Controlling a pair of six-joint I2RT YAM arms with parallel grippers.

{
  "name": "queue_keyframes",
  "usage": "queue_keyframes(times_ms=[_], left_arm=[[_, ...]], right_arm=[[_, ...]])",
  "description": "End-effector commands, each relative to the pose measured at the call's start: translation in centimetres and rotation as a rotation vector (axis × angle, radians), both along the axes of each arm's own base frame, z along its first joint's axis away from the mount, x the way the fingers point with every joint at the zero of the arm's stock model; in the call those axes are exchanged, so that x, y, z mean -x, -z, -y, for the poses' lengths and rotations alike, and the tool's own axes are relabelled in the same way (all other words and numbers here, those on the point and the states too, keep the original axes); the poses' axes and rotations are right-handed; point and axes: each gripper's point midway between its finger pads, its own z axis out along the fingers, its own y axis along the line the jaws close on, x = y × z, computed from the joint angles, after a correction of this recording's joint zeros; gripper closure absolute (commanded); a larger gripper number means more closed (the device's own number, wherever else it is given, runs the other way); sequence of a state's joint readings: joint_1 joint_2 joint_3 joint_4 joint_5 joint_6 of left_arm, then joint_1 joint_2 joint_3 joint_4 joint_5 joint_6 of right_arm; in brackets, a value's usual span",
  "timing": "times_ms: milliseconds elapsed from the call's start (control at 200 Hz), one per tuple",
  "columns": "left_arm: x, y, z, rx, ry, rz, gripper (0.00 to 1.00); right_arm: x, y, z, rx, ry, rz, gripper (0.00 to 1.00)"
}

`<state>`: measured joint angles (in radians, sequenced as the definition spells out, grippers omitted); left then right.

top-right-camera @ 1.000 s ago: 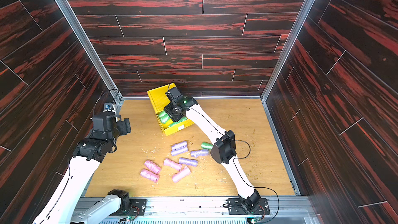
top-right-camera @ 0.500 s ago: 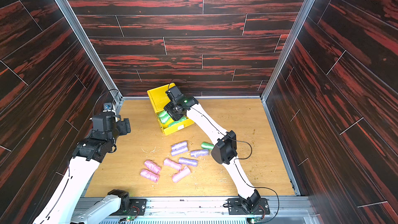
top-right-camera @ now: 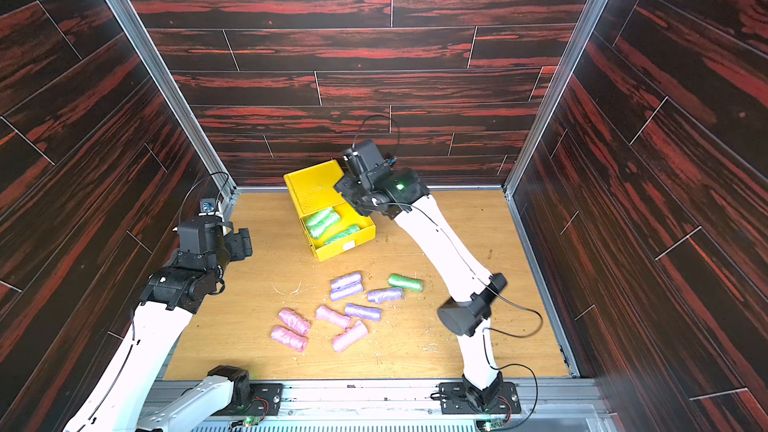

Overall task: Sort the rolls of trash bags by color and place them into the drawer
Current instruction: Adjust the roll of trash bags in the drawer, then pick up the roll of trash bags from the center of the board.

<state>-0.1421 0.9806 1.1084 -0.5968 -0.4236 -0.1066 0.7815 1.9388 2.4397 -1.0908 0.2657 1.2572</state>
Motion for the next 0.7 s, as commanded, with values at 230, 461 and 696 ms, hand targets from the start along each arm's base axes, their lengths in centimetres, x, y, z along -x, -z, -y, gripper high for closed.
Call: queue_keyframes(times_ms=[230, 461, 696], left_arm=[[-0.6, 0.7, 0.8, 0.041, 0.038, -0.013, 0.15], [-0.7, 0.9, 0.8, 0.038, 0.035, -0.018, 0.16], [-0.5, 0.8, 0.7, 0.035, 0.030, -0.014, 0.16]], right_arm=[[3.9, 9.2, 14.0, 0.390, 0.053, -0.179, 0.46], [7.5, 18.9, 17.9, 0.472, 0.104, -0.500, 0.44], [11.4, 27.1, 15.1, 0.287, 0.115, -0.880, 0.41]])
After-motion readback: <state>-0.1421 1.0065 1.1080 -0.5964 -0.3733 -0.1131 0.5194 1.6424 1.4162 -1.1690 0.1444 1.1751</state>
